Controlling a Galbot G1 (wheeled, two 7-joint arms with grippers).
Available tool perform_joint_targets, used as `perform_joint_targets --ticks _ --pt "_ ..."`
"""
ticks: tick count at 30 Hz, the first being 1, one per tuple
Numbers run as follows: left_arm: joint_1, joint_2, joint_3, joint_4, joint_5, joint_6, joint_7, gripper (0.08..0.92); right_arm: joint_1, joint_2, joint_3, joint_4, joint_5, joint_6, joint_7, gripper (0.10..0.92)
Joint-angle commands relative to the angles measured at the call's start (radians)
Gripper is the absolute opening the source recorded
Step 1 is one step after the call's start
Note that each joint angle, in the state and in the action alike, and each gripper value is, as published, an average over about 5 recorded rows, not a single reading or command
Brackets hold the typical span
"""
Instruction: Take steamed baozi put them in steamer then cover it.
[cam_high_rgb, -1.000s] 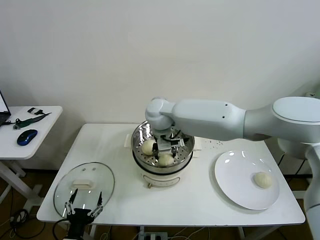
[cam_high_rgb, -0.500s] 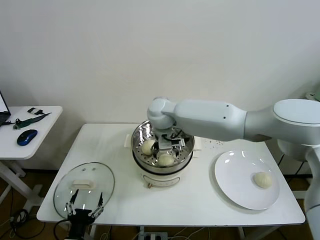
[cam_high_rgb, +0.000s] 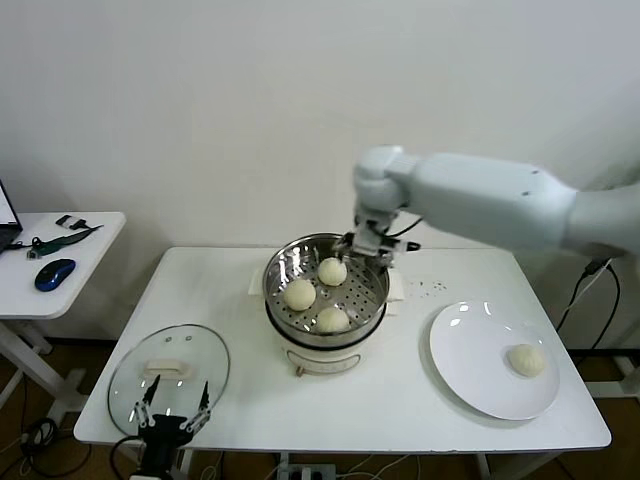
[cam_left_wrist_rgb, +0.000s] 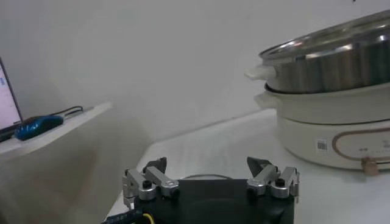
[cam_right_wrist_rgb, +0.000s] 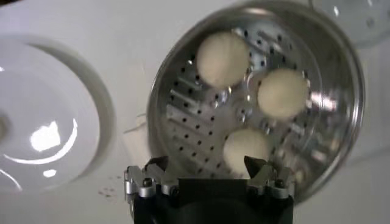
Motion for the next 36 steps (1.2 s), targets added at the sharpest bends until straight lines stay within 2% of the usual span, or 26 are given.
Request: perform_joint_targets --ticks 1,8,13,21,36 --pt "-0.001 -0.005 -0.002 -0.02 -0.011 0.005 0.0 0.823 0.076 -0.386 -0.118 0.056 0.304 -0.424 0.075 0.823" --pt "0.0 -0.004 -0.003 -0.02 -0.005 0.008 0.001 0.823 -0.23 -0.603 0.094 0.059 0.156 -0.425 0.029 0.823" --pt "0.006 -0.006 -0.004 -0.021 0.002 0.009 0.0 0.823 -0.504 -0.663 0.34 -0.003 0.036 -0.388 0.006 0.823" --pt "0.016 -0.012 -0.007 -0.014 0.012 0.007 -0.001 0.823 -0.641 -0.646 0.424 -0.114 -0.047 -0.33 0.007 0.823" --pt "0.029 -0.014 -0.02 0.004 0.016 0.001 -0.003 0.823 -0.756 -0.514 0.507 -0.249 -0.131 -0.3 0.014 0.823"
